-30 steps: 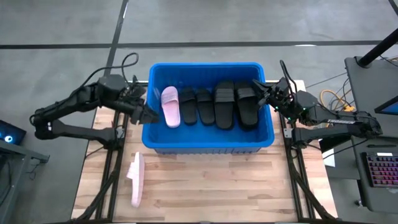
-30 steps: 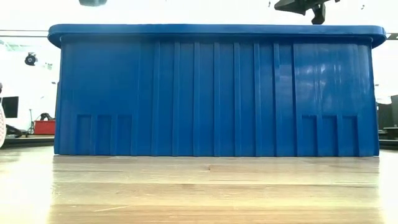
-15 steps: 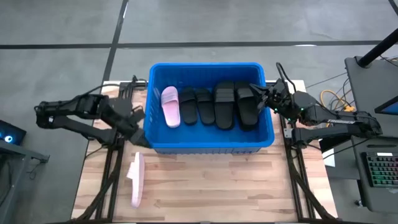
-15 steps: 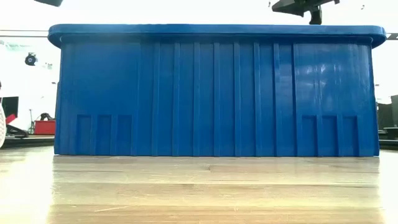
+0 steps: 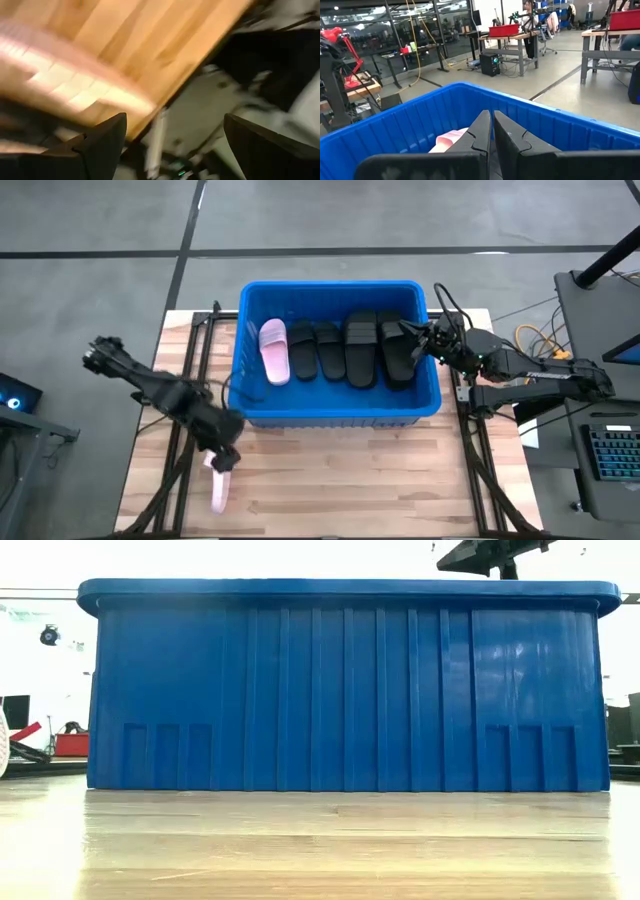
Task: Pick and place slides into bin
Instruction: Put the pink slide into the bin
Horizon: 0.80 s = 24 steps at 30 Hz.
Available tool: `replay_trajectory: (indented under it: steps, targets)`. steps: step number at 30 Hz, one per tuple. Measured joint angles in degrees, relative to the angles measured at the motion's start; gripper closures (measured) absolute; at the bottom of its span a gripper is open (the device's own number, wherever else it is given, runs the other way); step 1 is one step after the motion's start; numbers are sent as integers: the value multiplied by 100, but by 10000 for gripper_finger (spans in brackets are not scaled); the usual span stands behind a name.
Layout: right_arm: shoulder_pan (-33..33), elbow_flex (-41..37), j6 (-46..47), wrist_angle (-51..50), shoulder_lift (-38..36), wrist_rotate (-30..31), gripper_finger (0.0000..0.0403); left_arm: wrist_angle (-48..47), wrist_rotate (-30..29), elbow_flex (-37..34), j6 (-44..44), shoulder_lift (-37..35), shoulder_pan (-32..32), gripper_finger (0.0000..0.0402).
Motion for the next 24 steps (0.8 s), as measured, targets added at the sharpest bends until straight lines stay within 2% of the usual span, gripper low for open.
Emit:
replay_trajectory:
  steps: [6,9,16,21,24]
  targets:
    - [0,0,-125,-14,0,2,390,-2014,-26,741,11,1037,-599,85]
    - [0,0,-151,-84,0,4,390,-1749,-331,752,174,1167,-891,85]
    - [-1,0,-125,-170,1,15,390,-1926,-1028,644,131,1382,-1453,85]
    - [-2,0,-124,-168,-2,17,390,-1938,-2292,379,-708,1287,-2006,85]
    - [-1,0,-132,-170,-2,17,390,-1941,-2414,156,-1076,1251,-2343,85]
